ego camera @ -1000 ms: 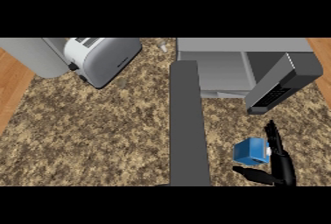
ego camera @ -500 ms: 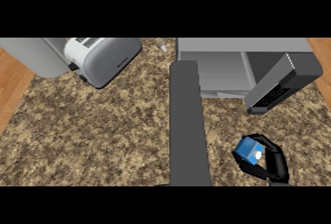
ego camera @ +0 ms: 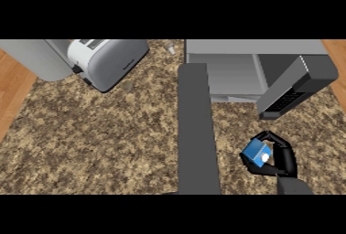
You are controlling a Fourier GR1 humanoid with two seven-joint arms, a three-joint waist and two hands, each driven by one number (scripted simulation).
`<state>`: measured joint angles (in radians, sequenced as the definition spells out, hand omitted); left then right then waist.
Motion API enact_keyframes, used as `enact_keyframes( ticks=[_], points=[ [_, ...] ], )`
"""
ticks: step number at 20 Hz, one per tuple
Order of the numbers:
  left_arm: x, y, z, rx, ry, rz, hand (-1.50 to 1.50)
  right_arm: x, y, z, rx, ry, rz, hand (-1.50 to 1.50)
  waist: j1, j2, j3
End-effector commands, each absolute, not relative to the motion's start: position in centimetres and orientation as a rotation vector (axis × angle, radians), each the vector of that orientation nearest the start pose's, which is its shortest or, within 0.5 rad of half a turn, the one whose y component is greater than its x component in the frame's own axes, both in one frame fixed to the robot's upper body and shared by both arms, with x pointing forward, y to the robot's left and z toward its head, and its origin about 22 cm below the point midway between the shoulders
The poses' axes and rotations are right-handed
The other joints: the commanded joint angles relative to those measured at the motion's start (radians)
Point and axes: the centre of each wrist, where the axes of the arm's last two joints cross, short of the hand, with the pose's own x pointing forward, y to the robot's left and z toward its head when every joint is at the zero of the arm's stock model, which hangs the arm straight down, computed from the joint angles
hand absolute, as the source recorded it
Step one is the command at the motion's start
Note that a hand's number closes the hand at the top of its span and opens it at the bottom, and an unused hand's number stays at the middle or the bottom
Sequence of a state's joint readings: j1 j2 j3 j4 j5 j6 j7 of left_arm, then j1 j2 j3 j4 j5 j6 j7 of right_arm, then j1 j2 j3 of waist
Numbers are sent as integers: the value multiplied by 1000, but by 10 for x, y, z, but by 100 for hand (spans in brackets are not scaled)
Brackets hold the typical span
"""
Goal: Pick up the milk, place it into the microwave and close the microwave
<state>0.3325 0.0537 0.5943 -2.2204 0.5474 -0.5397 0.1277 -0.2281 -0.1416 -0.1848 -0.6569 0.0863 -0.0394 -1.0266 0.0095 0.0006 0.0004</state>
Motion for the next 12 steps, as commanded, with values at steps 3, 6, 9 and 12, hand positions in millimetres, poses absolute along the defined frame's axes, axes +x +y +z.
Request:
enact_keyframes(
  ticks=[3,6,9,12],
  points=[
    [110,386,117,-29,-1962,24,-150,258,-297,-141,-108,-1939,122,150,3,2,1],
    [101,356,118,-15,-1957,24,-150,262,-278,-127,-8,-1959,135,150,-9,-3,-1],
    [116,371,108,-24,-1939,12,-150,286,-251,-102,50,-1973,169,150,-15,-4,-2],
    [93,357,104,-6,-1951,41,-150,274,-255,-95,-66,-1995,176,150,-9,-4,-1]
  ],
)
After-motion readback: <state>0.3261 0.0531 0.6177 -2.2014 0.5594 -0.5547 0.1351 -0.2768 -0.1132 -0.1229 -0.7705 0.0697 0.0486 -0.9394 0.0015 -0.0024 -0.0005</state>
